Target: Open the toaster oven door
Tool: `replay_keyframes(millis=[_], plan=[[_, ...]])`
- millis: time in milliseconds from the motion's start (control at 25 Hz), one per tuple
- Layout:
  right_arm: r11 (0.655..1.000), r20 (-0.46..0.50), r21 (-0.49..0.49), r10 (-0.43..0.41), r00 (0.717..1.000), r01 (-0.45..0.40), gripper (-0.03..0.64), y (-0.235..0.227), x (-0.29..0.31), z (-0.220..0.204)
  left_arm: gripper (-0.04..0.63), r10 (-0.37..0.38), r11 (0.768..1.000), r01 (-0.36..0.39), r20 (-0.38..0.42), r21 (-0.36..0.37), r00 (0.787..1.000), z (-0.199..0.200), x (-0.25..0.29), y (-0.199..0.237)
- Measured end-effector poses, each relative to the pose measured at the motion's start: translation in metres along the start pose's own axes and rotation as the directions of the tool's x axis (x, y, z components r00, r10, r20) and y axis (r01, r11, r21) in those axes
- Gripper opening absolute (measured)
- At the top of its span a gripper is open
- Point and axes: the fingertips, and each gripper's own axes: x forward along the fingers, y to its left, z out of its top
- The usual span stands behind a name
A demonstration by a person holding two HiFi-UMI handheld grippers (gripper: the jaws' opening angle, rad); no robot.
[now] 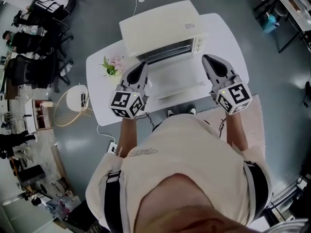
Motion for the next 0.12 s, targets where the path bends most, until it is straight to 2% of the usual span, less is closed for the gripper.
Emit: replay_keyframes(millis=[120], plan=[[1.0,-0.007,-0.01,0.008,1.0,-0.008,0.006,-0.002,0.0039,-0.0021,0.02,0.005,1.0,-0.005,0.002,-0.006,1.0,-0.0026,0.0043,0.0015]])
